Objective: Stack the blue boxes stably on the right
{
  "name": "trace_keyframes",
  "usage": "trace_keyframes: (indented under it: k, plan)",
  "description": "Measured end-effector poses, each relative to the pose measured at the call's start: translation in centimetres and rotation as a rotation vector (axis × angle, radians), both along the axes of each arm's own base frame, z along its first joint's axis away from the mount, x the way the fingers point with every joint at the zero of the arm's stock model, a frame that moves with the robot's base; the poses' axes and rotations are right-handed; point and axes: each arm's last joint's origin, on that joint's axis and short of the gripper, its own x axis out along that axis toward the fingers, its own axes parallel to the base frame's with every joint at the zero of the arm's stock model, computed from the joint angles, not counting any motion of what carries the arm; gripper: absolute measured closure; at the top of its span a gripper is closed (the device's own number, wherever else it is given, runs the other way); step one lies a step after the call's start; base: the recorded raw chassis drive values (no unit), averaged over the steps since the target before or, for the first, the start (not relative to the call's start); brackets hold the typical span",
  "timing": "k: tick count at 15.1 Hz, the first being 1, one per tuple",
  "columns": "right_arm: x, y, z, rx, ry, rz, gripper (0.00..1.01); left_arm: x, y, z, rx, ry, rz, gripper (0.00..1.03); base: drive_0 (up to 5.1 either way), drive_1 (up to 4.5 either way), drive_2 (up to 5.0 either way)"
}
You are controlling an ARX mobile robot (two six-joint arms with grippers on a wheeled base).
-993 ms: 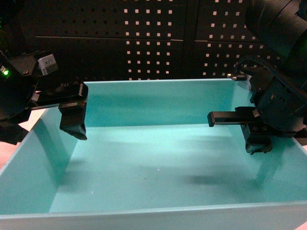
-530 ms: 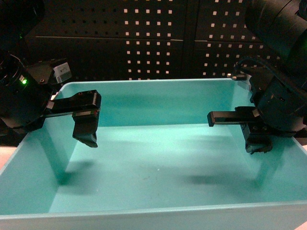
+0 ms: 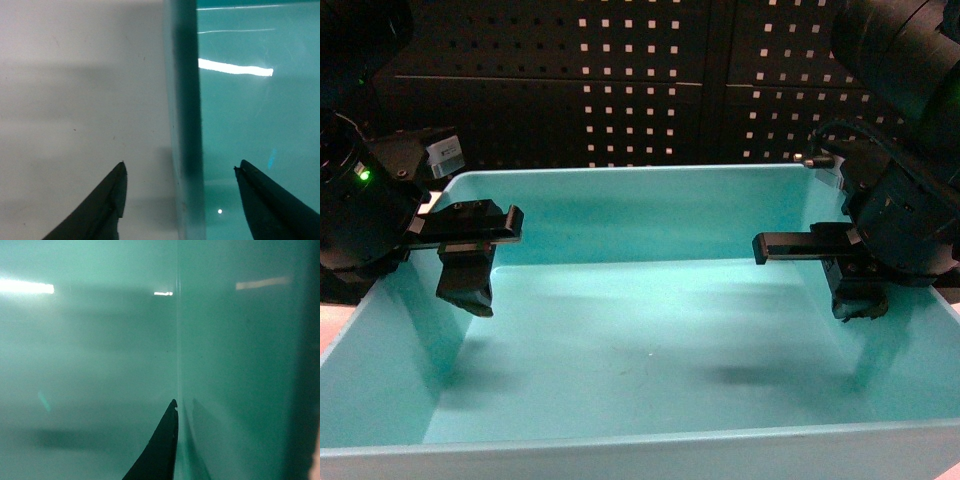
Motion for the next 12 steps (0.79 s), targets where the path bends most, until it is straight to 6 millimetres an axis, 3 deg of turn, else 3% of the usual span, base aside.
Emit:
trace_keyframes:
  k: [5,6,12]
  plan:
    - [0.0,0.0,0.0,0.0,0.0,0.0,0.93,-0.05,0.01,-0.03,-0.003,0.009,-0.001,0.8,0.0,0.0,0.0]
    - [-0.01,0.0,0.0,0.0,0.001,-0.001,0.93,0.03,0.17,-0.08,-0.005,0.011,0.012,1.01,0.0,0.0,0.0]
    - [0.02,0.01,0.01,0.001,-0.002,-0.001,0.93,-0.19,0.84,-0.14,-0.022,-0.051,0.02,1.01,0.0,0.0,0.0]
